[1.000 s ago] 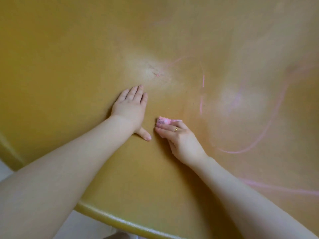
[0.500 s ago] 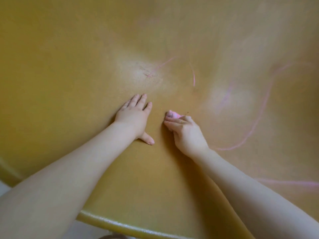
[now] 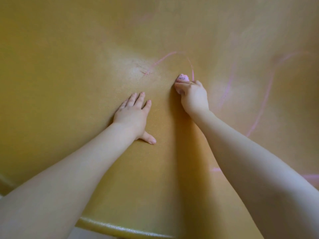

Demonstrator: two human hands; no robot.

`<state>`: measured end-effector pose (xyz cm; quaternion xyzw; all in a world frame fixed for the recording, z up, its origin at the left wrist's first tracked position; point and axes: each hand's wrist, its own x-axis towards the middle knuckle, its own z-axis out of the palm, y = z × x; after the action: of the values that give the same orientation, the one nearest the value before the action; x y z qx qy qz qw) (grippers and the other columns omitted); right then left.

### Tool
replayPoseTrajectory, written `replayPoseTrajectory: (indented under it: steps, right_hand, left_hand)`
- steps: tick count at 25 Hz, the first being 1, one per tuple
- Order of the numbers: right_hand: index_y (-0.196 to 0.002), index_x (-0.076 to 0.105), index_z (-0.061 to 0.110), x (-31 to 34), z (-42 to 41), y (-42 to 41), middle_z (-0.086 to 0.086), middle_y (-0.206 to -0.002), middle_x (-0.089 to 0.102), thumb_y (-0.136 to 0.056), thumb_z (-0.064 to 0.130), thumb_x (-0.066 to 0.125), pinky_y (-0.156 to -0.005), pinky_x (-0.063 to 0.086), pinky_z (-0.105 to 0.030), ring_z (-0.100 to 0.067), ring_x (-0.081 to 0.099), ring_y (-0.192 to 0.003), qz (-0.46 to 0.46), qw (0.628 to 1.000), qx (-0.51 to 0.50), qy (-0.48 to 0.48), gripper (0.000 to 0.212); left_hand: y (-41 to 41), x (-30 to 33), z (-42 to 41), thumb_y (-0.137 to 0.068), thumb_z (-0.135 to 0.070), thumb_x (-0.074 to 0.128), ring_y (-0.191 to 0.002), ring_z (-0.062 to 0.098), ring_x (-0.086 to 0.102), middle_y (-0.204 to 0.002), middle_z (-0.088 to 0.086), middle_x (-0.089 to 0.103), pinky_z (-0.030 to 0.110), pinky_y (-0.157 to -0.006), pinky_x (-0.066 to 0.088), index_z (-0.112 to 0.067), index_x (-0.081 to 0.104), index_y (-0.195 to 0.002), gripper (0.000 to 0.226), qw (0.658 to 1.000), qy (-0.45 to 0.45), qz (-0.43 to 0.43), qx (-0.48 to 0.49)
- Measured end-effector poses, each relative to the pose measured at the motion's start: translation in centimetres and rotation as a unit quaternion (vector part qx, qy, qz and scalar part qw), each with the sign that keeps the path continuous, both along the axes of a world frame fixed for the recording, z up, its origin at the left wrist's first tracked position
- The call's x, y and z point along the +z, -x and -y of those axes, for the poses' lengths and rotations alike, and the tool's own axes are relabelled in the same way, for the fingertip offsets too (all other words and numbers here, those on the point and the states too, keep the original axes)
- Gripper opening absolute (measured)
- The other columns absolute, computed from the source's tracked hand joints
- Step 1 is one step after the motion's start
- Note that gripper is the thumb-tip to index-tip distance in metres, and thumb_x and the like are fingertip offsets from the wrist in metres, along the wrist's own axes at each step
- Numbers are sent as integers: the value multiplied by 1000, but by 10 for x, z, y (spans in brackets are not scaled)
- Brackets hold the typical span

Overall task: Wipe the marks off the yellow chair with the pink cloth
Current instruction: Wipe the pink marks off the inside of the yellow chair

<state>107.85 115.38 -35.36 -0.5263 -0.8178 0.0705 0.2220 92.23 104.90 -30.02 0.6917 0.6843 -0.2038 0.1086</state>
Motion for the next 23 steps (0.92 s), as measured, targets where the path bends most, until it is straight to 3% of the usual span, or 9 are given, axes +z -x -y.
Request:
replayPoseTrajectory:
  steps: [3, 6, 8, 10, 12, 14, 17, 21, 23]
  right_hand:
    - [-71, 64, 13, 3, 39, -7, -11, -83, 70, -71, 11, 28, -65, 44, -28, -26, 54, -70, -30, 993, 97, 53, 36]
    - [-79, 72, 8, 4, 101, -38, -5, -92, 74, -72, -8, 52, -78, 50, -31, -18, 65, -88, -61, 967, 229, 96, 27]
    - [-87, 74, 10, -2, 122, -50, -5, -101, 73, -71, -10, 63, -83, 52, -32, -24, 66, -89, -38, 960, 267, 75, 28]
    - [-96, 73, 9, -13, 112, -56, -8, -109, 70, -72, -4, 64, -78, 55, -37, -29, 66, -81, 40, 961, 274, -9, 28]
    - [-101, 71, 9, -15, 79, -63, -12, -113, 68, -74, 0, 63, -68, 57, -38, -31, 62, -79, 90, 975, 198, -51, 30]
    - [-104, 68, 10, -6, 46, -68, -13, -110, 67, -84, 1, 57, -65, 49, -31, -29, 52, -81, 85, 995, 42, -2, 25]
    - [-85, 68, 7, -4, 48, -54, -5, -99, 71, -82, -4, 52, -58, 37, -26, -25, 42, -70, 8, 998, -55, 20, 20]
    - [-70, 65, 10, 1, 151, -25, -3, -77, 71, -73, 2, 41, -55, 49, -29, -28, 49, -58, -43, 991, 111, 58, 26]
    - [-72, 65, 9, 7, 190, -27, -2, -83, 72, -72, 1, 37, -63, 51, -32, -29, 56, -61, -63, 972, 200, 106, 29]
  left_hand:
    - [0, 1, 2, -62, -68, 67, -145, 24, -14, -156, 5, -22, 34, -117, -2, -19, -8, -150, 125, 1000, -3, 7, 3]
    - [-4, 4, 2, -63, -68, 67, -145, 24, -14, -156, 6, -22, 35, -117, -2, -18, -8, -150, 125, 1000, 4, 0, 6]
    - [-5, 5, 1, -62, -68, 67, -145, 24, -14, -156, 6, -22, 35, -117, -1, -18, -9, -150, 126, 1000, 9, -5, 13]
    - [-6, 6, -1, -62, -68, 68, -145, 24, -13, -156, 5, -22, 35, -117, -1, -19, -9, -150, 127, 1000, 13, -8, 19]
    - [-9, 5, -1, -62, -67, 69, -145, 24, -13, -156, 4, -22, 36, -117, 0, -20, -10, -150, 127, 999, 16, -16, 26]
    - [-11, 3, -2, -62, -66, 70, -145, 24, -14, -156, 4, -23, 37, -117, 0, -20, -10, -149, 127, 999, 21, -20, 36]
    - [-10, 3, -5, -62, -66, 69, -145, 24, -15, -155, 3, -24, 37, -117, 0, -21, -12, -149, 127, 998, 24, -17, 47]
    - [-14, 6, 4, -68, -65, 66, -145, 24, -13, -156, 4, -21, 37, -118, 1, -20, -9, -149, 119, 998, 28, -20, 51]
    - [-23, 12, 13, -76, -58, 63, -146, 24, -11, -157, 5, -17, 36, -118, 2, -19, -2, -151, 107, 999, 31, -12, 31]
